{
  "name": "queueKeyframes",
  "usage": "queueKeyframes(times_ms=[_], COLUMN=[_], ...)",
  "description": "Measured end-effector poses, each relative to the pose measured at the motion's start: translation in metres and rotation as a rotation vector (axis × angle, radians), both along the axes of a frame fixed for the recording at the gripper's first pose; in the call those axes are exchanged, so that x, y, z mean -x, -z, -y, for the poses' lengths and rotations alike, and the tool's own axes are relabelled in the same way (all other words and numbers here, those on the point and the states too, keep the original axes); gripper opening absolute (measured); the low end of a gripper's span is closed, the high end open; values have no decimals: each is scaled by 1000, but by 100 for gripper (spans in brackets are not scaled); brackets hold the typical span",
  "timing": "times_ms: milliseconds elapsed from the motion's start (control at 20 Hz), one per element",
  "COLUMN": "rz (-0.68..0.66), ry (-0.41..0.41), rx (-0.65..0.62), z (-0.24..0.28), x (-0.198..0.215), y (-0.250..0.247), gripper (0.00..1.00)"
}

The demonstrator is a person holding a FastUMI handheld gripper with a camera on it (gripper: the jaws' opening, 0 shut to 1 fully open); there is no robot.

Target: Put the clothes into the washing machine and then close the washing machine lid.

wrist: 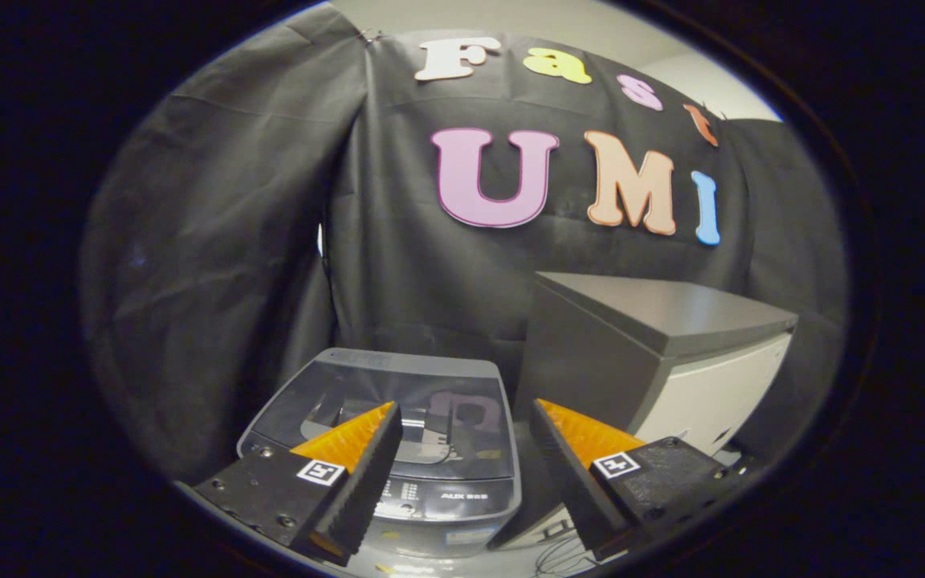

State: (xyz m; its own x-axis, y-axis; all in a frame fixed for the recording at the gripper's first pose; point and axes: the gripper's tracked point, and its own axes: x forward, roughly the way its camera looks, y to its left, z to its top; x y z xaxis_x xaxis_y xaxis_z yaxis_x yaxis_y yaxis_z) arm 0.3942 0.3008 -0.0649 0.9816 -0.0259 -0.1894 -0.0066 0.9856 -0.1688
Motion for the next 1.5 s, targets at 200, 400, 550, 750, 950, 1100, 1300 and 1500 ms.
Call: queueKeyframes(times_ms=[200, 400, 550, 750, 950, 1100, 1300, 1500], rz=[31, 65, 109, 187, 236, 291, 315, 307], ry=[-13, -79, -78, -75, -90, -39, -57, -37], rx=[24, -7, -35, -39, -101, -84, -124, -97], z=[-2, -18, -15, -3, 15, 43, 54, 73], x=[31, 67, 96, 136, 174, 195, 208, 211], y=[-18, -39, -58, -81, -100, -117, -118, -113], gripper=[97, 97, 97, 96, 96, 96, 96, 96])
